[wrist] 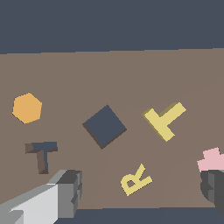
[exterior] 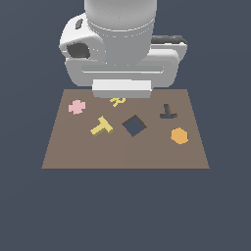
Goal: Insert a designated object into the corresponding slot on a board.
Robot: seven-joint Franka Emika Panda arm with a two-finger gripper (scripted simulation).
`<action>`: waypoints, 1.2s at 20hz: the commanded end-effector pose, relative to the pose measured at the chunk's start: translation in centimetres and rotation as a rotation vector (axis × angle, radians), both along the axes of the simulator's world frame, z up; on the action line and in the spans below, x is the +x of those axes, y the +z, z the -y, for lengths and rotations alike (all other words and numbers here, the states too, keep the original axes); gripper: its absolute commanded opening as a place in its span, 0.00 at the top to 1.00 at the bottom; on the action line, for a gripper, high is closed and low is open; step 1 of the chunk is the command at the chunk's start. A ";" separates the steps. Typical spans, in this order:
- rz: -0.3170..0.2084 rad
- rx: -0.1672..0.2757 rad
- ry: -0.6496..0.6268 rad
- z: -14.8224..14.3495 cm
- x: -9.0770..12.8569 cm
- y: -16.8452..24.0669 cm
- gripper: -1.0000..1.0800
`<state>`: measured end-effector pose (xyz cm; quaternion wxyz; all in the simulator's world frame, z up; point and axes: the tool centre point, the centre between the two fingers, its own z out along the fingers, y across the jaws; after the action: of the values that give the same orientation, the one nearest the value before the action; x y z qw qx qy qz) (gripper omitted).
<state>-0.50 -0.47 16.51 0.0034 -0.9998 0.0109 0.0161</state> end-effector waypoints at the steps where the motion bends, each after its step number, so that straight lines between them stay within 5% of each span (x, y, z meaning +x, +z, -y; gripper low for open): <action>1: 0.000 0.000 0.000 0.0 0.0 0.0 0.04; 13: 0.004 0.001 0.083 1.0 0.0 -1.4 0.04; 24: 0.015 0.002 0.310 3.7 0.5 -5.1 0.04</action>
<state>-0.12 -3.71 12.04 0.0023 -0.9922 -0.1245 0.0099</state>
